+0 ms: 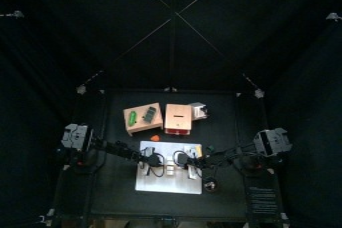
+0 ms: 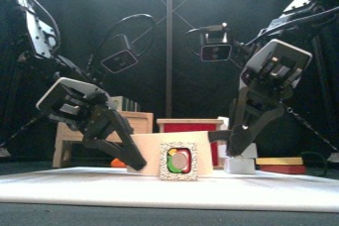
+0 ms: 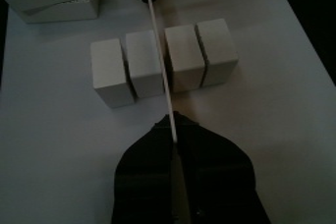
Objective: Cut second piece of sushi
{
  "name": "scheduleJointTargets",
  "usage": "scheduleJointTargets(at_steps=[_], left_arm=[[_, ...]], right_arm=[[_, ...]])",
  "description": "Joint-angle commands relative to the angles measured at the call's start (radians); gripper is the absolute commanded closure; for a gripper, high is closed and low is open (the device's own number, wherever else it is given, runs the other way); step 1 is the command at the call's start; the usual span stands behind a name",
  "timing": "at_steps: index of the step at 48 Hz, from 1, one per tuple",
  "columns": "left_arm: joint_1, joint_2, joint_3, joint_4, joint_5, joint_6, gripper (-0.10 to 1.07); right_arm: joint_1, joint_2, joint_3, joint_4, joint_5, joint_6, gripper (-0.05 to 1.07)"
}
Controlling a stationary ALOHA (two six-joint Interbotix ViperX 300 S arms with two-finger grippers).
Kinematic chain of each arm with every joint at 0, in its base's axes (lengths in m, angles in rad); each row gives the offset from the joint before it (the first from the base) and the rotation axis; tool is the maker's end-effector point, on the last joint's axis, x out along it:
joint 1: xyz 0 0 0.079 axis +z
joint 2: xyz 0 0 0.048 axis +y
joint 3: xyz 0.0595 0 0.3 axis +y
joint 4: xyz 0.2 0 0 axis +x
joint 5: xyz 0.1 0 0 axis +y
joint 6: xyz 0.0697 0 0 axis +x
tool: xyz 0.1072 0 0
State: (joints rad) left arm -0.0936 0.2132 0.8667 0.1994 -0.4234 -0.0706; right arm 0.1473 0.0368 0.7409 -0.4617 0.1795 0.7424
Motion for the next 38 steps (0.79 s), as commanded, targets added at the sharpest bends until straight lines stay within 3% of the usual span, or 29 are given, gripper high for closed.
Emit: scheduleJointTargets(at_steps=[1,25,38], left_arm=[[-0.002,-0.005,-0.012,0.000,0.008,0.002,0.59],[-0.048,-0.038,-0.021,-0.011,0.008,0.002,0.59],[-0.032,-0.143,-0.038,0.051,0.006,0.006,0.59]], right_arm=[[-0.003,-0.006,-0.017,0.005,-0.006,0.003,0.70],[0.014,-0.018,-0.035,0.020,0.003,0.002,0.70],[0.012,-0.130,-0.046,-0.066,0.049,0.000,0.70]])
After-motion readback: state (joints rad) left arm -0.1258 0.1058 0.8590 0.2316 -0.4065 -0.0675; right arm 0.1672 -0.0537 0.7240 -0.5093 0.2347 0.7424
